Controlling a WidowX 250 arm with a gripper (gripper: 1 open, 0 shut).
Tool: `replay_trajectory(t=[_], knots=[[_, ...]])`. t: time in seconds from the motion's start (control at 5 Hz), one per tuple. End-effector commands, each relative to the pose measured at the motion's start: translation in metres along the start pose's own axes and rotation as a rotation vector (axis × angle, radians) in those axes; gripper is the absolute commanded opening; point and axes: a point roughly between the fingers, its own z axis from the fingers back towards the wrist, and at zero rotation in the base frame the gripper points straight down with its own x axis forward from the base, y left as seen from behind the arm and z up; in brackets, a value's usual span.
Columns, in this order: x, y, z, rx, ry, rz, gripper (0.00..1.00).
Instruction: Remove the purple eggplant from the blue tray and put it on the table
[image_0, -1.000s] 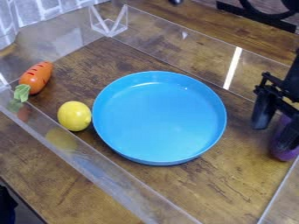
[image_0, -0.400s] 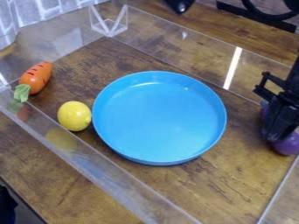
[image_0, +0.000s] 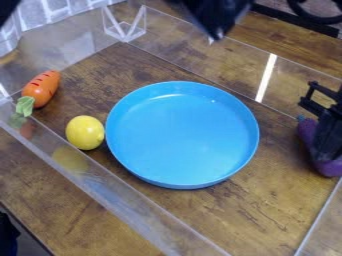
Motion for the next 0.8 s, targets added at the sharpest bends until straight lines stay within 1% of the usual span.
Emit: replay_trajectory(t=[0.0,0.2,0.4,0.6], knots=[[-0.006,-0.024,0.009,0.017,-0.03,-0.064,0.0],[0.0,-0.028,-0.011,0.011,0.014,-0.089,0.0],[0.006,-0.026,-0.019,0.011,0.04,-0.097,0.0],[-0.003,-0.023,-0.021,-0.008,0.055,-0.066,1.0]])
